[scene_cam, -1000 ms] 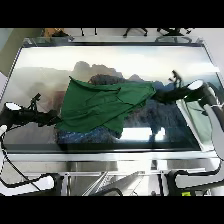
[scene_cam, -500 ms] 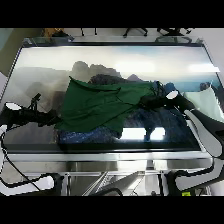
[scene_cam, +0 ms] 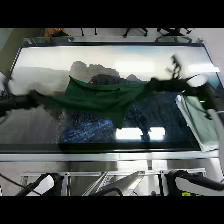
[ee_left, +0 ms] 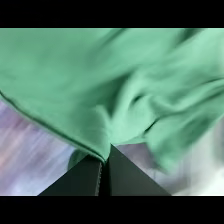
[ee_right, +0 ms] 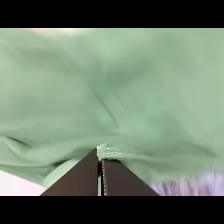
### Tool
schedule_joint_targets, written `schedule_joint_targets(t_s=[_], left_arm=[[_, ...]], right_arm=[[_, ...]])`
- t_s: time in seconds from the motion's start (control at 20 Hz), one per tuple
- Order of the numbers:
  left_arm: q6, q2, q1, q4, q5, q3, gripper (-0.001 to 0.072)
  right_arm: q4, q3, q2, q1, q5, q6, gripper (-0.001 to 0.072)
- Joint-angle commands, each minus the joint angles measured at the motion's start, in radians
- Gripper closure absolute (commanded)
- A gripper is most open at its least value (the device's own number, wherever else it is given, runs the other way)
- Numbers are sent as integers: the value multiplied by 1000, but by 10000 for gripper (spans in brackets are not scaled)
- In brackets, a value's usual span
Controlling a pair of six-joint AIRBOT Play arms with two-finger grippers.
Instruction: Fold the shirts.
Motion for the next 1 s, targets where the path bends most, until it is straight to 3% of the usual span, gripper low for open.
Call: schedule_joint_targets(t_s=[0.0,0.25,0.35,0.45,0.65,0.8,0.95], left_arm=[[40,277,118,-306,-7,244,692],[6,534,224,-121,233,485,692],[-18,537,172,27,262,557,692],[-61,485,108,153,231,622,692],[-84,300,-39,204,150,607,692],[-71,108,-211,267,229,474,692],[-65,-166,-363,353,395,380,691]], right_arm=[[46,219,270,-132,46,-69,694],[33,375,523,-231,-38,-138,694],[9,378,559,-232,-110,-157,694],[-3,375,533,-232,-88,-157,695],[22,357,318,-235,37,-158,694],[66,292,98,-216,37,-193,694],[72,258,-189,-133,-1,-248,693]])
